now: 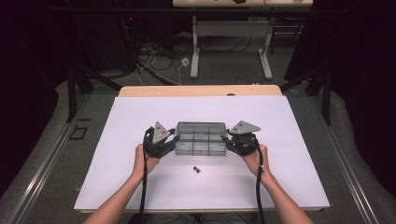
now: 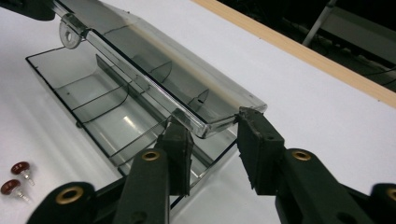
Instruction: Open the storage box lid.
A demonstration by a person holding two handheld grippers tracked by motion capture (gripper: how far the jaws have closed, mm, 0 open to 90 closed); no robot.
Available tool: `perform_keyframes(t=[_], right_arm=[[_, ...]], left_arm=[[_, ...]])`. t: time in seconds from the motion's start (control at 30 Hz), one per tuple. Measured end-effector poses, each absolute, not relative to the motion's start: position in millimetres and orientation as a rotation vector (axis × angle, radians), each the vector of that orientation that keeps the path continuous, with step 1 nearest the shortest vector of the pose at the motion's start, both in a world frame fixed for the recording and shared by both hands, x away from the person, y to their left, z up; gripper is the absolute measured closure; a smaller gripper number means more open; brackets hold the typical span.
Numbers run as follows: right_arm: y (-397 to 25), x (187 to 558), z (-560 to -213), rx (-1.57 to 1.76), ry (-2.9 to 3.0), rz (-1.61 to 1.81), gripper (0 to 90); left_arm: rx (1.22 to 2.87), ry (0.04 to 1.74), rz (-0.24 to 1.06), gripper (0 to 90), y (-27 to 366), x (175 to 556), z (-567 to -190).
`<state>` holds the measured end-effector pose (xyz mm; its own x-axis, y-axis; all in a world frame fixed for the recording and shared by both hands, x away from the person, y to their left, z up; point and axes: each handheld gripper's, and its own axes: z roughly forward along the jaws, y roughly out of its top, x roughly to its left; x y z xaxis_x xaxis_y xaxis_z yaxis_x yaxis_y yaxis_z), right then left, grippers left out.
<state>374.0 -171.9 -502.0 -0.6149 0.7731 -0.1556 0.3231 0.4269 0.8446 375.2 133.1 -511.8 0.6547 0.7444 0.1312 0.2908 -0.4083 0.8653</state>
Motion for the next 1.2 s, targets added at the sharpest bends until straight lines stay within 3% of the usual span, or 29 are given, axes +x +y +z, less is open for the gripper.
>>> perform_keyframes(t=[1.2], right_arm=[[-174.9, 387.8, -491.0, 0.942, 2.151, 1.133, 70.1]], left_arm=[[1.956, 0.792, 0.639, 67.4, 133.7, 379.1, -500.6]])
